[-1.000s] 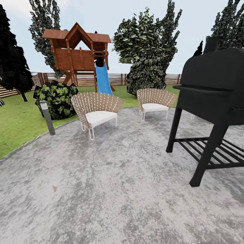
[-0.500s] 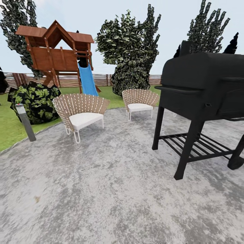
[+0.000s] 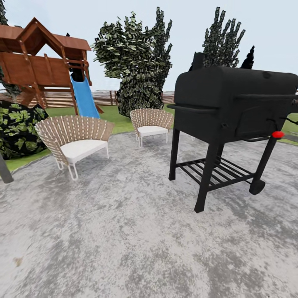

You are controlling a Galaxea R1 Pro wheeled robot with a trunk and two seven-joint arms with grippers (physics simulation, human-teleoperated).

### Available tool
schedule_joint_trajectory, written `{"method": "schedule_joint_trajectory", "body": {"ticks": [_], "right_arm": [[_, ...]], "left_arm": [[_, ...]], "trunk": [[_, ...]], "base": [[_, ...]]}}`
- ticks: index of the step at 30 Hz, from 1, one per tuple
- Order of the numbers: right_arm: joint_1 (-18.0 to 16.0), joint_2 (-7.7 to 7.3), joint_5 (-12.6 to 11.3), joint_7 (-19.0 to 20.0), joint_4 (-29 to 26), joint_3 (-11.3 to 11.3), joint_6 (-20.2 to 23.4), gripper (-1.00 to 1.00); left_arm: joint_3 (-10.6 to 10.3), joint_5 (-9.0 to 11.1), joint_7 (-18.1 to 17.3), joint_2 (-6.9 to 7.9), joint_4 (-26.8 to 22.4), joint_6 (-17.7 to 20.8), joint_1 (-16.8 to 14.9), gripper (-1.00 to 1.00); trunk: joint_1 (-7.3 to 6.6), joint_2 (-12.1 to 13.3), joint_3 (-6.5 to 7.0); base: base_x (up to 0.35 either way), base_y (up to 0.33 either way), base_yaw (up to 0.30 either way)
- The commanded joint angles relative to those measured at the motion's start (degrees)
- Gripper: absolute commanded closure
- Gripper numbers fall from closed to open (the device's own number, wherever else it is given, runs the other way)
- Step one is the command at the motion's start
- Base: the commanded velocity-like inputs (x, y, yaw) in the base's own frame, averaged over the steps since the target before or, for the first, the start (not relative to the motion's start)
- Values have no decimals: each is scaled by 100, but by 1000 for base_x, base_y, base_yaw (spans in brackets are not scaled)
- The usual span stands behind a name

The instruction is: In the garden, pick up the pesticide atomizer on the floor and spray pesticide onto both trees until each tree trunk is fully covered.

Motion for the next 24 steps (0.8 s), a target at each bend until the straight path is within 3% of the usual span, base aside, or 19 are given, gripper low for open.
{"method": "schedule_joint_trajectory", "body": {"ticks": [1,24], "right_arm": [[-4,-2,2,-2,5,-3,-16,-100],[-4,-6,1,-9,-27,-12,-14,-100]], "left_arm": [[0,6,-1,1,2,-18,0,-100],[3,25,2,-7,2,-18,-3,-100]], "trunk": [[-1,-2,-5],[-1,-2,-5]], "base": [[0,0,-300],[0,0,-300]]}}
